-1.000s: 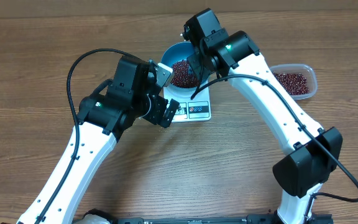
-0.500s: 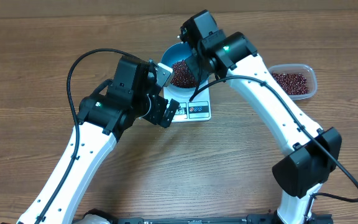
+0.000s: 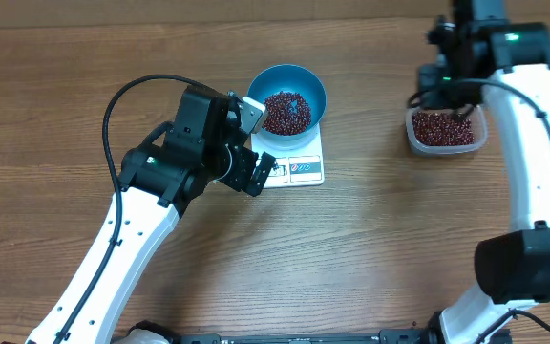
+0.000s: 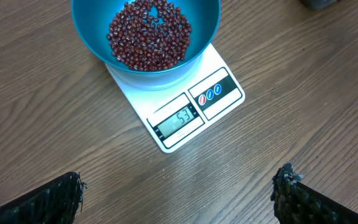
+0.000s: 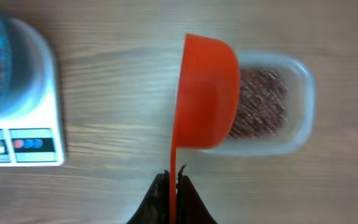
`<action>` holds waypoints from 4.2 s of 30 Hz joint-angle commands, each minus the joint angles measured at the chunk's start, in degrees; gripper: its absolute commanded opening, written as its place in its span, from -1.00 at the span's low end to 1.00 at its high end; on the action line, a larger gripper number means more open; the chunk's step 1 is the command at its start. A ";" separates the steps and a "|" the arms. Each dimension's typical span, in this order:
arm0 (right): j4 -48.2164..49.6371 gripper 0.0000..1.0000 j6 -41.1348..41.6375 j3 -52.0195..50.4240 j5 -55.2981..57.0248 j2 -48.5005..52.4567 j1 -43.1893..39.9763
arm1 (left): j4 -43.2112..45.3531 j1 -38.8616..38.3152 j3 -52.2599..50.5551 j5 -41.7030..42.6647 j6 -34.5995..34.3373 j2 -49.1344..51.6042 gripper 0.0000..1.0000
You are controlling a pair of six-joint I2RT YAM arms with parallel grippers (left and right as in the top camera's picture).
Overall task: Scoop item into bowl and weigh 150g on scale
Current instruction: 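Bring the empty scoop back over the bean tub with the right gripper, then lower the scoop into the beans and lift it filled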
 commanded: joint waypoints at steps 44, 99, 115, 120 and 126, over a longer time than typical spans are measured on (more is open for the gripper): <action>5.81 -0.92 -4.02 -14.82 0.07 0.37 -13.25 | 0.22 -0.02 -0.11 -0.35 -0.74 -0.33 0.99; 12.07 -0.92 -13.25 -19.61 -11.61 8.87 -14.49 | 0.22 -0.02 -0.11 -0.35 -0.74 -0.33 0.99; 12.02 -0.92 -12.04 -19.63 -28.41 11.69 -16.09 | 0.22 -0.02 -0.11 -0.35 -0.74 -0.33 0.99; 12.31 -0.92 -12.13 -19.56 -34.88 12.31 -17.94 | 0.22 -0.02 -0.11 -0.35 -0.74 -0.33 0.99; 12.24 -0.92 -12.15 -19.56 -41.57 12.31 -23.23 | 0.22 -0.02 -0.11 -0.35 -0.74 -0.33 0.99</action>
